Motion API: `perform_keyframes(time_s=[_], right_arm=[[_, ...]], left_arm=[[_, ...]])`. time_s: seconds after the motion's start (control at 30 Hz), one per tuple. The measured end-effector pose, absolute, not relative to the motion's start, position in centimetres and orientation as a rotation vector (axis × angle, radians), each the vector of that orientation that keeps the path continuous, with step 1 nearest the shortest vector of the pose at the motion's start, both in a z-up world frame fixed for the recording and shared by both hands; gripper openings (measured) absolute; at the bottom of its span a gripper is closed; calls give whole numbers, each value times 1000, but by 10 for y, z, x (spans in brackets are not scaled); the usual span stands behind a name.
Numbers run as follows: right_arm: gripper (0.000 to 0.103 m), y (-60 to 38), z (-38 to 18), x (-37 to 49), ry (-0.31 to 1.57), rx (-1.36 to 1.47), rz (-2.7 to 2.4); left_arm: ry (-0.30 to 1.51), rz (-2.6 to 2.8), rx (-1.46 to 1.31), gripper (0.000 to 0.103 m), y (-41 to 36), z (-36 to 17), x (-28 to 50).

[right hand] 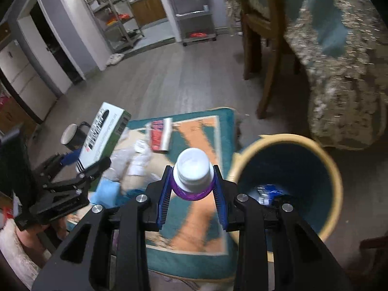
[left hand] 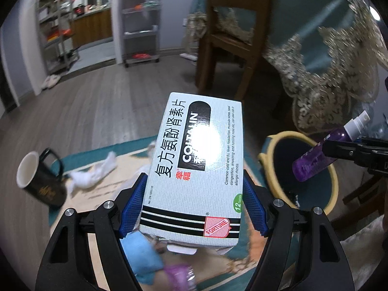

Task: Collect trash
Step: 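Carry the box and purple bottle over the bucket and release both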

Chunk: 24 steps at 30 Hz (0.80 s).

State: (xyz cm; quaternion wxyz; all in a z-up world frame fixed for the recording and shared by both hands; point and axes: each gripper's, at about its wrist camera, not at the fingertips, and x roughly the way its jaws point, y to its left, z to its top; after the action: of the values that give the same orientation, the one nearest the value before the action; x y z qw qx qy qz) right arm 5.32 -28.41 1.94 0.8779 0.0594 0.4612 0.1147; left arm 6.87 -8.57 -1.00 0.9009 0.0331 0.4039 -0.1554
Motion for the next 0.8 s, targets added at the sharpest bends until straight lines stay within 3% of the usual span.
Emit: perform_keyframes(time_s=[0.8], right_arm=[[32, -443, -38, 45, 1053, 357, -143]], left_arm=[[894, -565, 231, 75, -242, -61, 71]])
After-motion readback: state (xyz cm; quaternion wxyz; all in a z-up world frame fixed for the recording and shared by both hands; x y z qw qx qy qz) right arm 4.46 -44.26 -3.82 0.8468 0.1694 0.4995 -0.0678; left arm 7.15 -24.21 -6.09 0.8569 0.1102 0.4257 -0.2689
